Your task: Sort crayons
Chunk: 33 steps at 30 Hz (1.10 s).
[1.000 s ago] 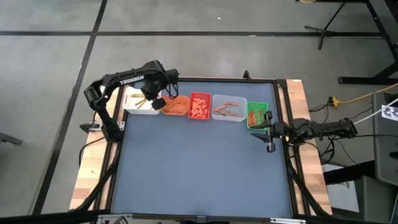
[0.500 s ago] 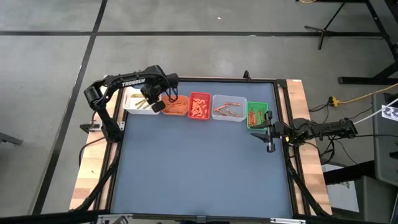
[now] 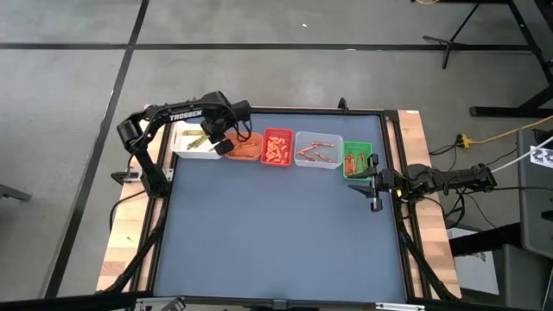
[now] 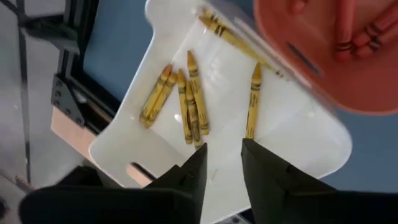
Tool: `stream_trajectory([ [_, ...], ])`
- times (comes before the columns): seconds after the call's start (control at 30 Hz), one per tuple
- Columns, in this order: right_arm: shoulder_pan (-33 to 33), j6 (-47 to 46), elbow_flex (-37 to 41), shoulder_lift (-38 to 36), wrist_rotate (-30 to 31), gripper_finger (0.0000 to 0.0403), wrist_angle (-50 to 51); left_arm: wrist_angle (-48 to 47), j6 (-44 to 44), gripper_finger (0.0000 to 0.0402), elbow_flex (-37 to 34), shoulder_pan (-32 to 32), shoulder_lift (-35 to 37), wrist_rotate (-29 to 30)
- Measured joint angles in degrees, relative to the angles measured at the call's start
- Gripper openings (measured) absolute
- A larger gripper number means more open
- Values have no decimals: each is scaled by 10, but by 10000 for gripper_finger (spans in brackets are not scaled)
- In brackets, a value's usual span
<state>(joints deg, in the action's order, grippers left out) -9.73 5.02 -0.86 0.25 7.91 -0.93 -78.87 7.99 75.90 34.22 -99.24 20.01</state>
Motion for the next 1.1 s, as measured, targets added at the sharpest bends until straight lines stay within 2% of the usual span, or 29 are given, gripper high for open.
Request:
stream_trajectory([
  [0.3,0,0,0,0,0,131,0,5,-24,7,0,-17,0,0],
  [0.43,0,0,0,0,0,131,0,12,-36,3,0,-19,0,-3],
  [0.57,0,0,0,0,0,131,0,48,-53,1,0,-26,7,-44],
  [0.77,0,0,0,0,0,131,0,192,-75,0,0,-62,72,-148],
  [0.87,0,0,0,0,0,131,0,264,-88,0,0,-85,117,-179],
  [1.1,0,0,0,0,0,131,0,319,-98,0,-15,-146,215,-183],
])
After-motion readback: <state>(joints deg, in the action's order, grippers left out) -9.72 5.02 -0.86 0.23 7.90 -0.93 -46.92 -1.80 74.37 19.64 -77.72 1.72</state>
